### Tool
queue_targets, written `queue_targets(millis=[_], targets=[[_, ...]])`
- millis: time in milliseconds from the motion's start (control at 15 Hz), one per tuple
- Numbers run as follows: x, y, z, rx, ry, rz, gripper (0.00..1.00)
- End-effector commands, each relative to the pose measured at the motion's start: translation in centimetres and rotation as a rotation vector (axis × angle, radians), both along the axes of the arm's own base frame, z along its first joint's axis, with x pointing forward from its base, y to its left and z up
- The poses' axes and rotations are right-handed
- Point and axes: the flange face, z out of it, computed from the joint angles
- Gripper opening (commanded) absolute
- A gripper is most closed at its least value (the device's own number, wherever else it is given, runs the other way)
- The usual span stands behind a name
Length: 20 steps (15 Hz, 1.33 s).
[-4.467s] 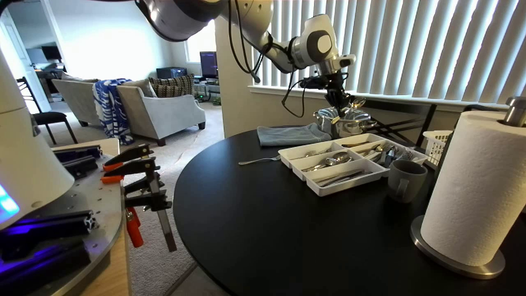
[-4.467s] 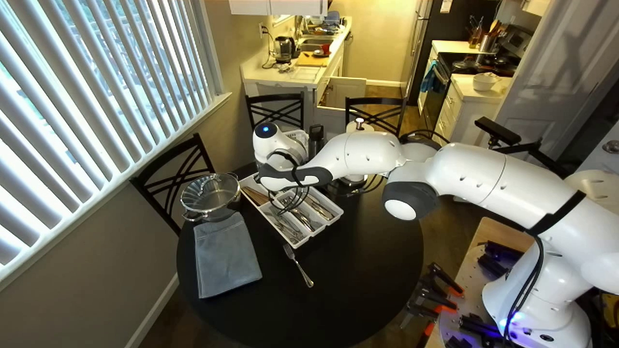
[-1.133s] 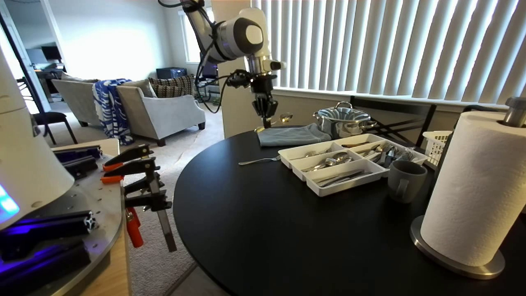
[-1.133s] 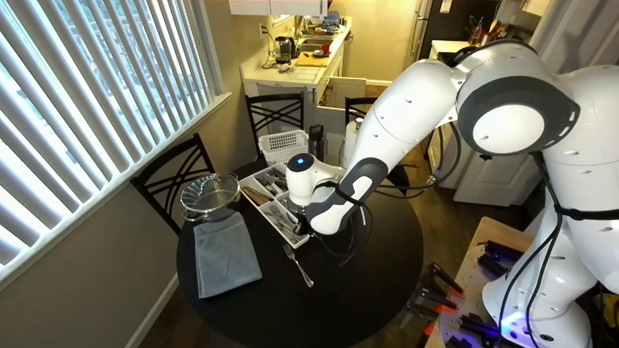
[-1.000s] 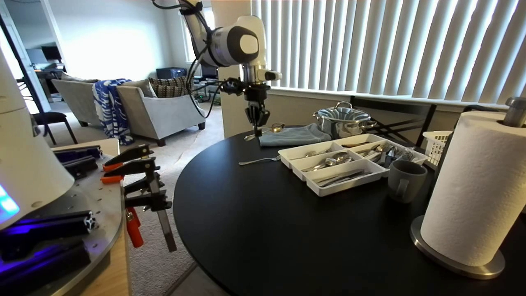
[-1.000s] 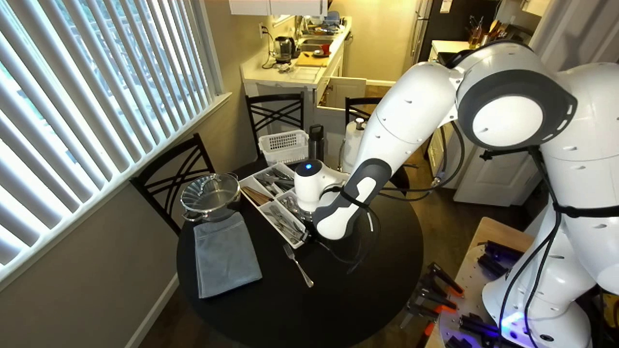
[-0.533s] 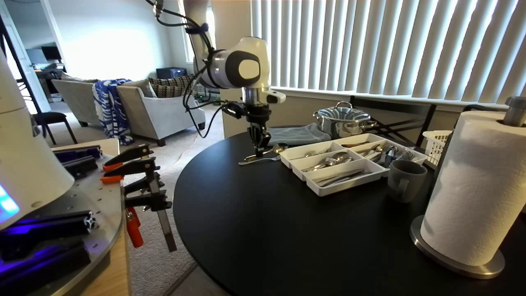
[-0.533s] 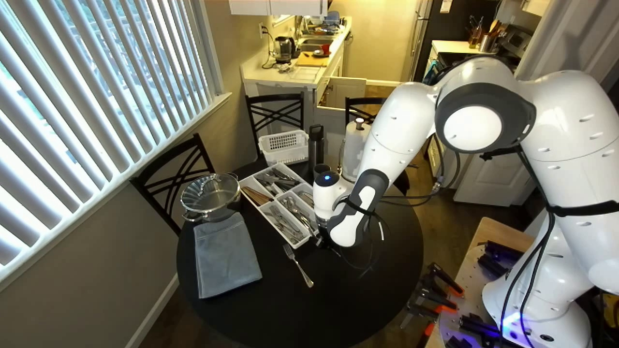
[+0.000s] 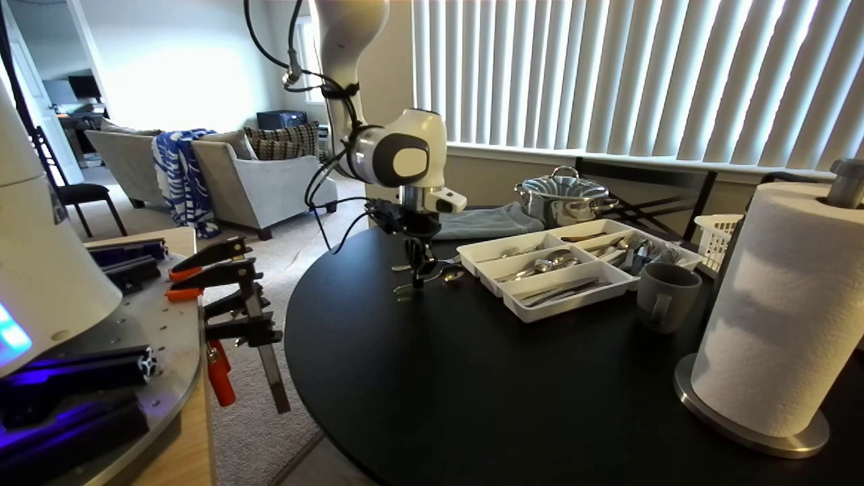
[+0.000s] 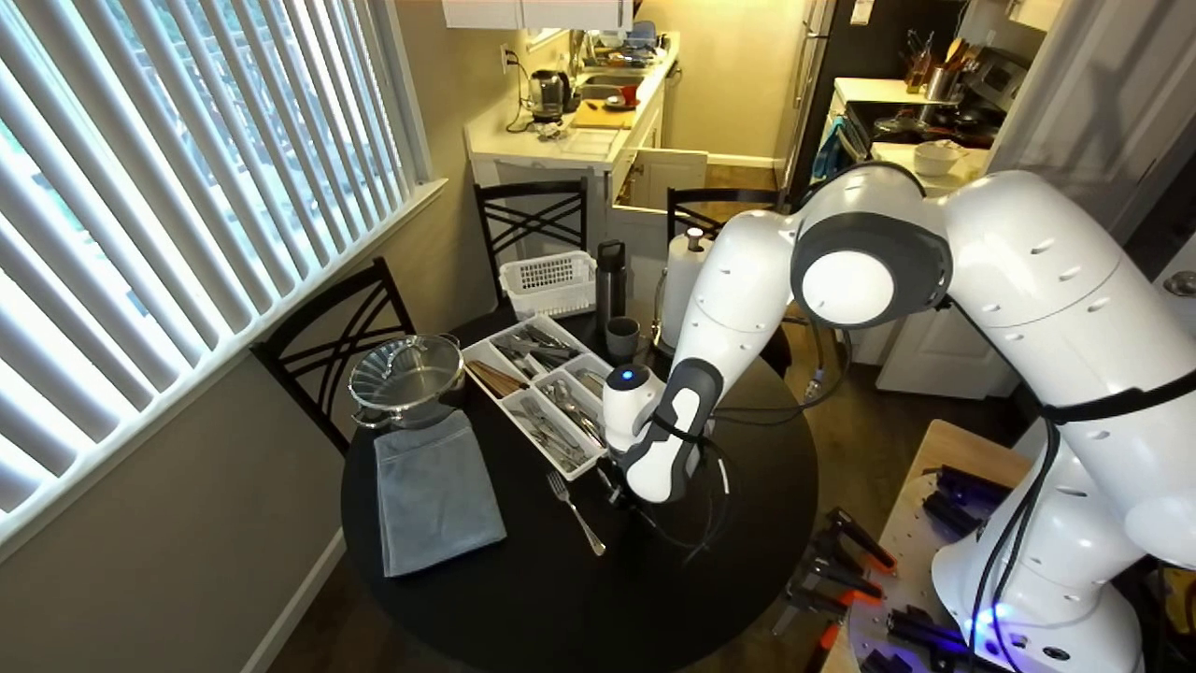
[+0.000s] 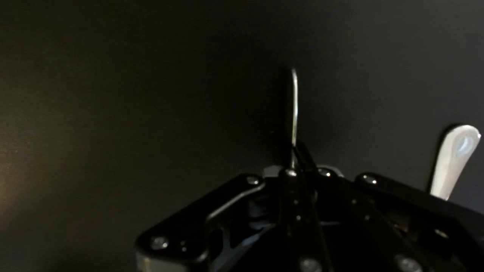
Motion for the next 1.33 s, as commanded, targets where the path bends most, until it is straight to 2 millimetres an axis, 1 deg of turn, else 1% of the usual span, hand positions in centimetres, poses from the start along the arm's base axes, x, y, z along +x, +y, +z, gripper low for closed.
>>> queue_targets(millis=[0, 267, 400, 533, 667, 800, 933, 1133, 1267], targets=[[-0.3, 0.0, -0.7, 0.029, 0.011, 0.007, 0.01], [-0.5, -0.1, -0.2, 0.019, 0.009, 0.014, 0.01], [-0.5, -0.1, 0.0, 0.007, 0.009, 0.02, 0.29], [-0.5, 0.0, 0.1, 0.014, 0.006, 0.028, 0.4], [-0.8, 0.0, 0.9, 0.034, -0.014, 0.044, 0.52], [-1.3, -0.2, 2.4, 0.043, -0.043, 0.084, 0.65], [-2.2, -0.8, 4.4, 0.027, -0.07, 0.097, 0.78], [-3.5, -2.2, 8.1, 0.004, -0.118, 0.084, 0.97], [-3.9, -3.3, 10.7, -0.016, -0.168, 0.069, 1.0]])
